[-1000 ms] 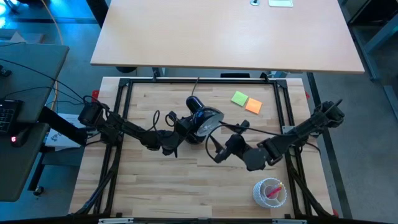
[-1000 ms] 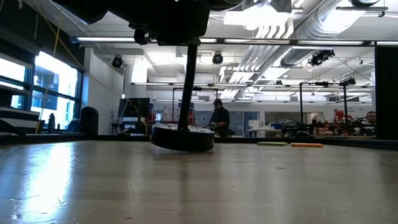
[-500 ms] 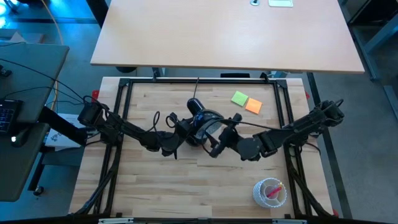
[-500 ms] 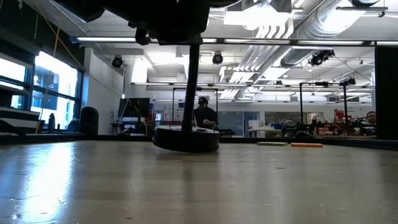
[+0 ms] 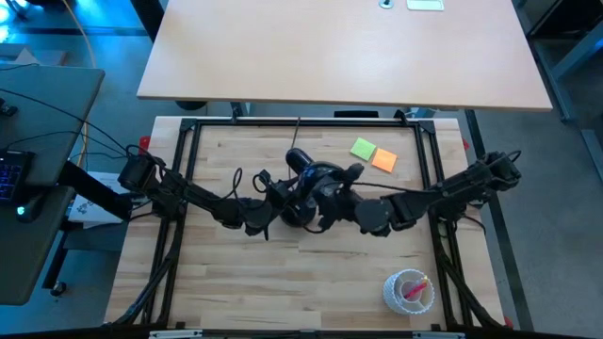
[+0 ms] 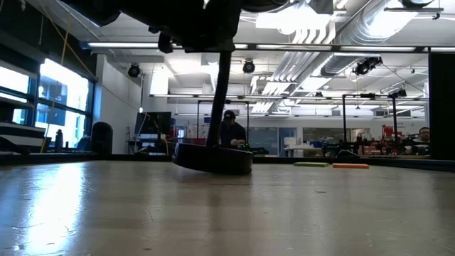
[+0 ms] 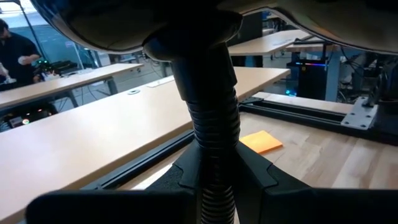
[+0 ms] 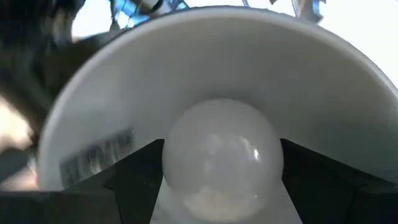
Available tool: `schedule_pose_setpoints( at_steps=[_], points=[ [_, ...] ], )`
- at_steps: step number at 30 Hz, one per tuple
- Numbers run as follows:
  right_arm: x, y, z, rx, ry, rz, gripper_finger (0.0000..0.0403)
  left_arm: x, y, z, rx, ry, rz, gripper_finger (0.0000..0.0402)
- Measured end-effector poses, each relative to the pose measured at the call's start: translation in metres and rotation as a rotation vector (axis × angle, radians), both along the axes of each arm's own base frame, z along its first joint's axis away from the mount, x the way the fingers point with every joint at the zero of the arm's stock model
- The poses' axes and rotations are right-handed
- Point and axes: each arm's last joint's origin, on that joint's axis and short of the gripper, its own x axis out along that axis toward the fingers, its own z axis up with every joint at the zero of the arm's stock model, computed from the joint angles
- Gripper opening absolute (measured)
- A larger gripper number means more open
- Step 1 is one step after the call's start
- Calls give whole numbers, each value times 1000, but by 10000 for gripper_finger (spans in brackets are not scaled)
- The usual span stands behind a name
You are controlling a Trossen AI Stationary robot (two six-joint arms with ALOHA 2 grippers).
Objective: Screw lightbulb
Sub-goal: Remove the white lightbulb from the black lamp
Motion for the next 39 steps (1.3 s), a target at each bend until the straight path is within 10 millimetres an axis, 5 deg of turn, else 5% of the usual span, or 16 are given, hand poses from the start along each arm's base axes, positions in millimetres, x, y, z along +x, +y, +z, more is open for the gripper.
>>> schedule_pose_setpoints(
  at_steps=[11, 15, 28, 39],
  points=[
    [-4, 9, -4, -729, 623, 127, 300, 2, 2, -3, -36, 4, -68, 46],
    [-7, 15, -7, -861, 740, 171, 299, 3, 6, -4, -55, -2, -83, 46],
    [-13, 24, -6, -551, 494, 23, 268, 4, 8, -6, -77, 5, -88, 46],
    [-25, 48, 3, 103, -160, -86, 314, 4, 9, -7, -79, 6, -88, 46]
  ],
)
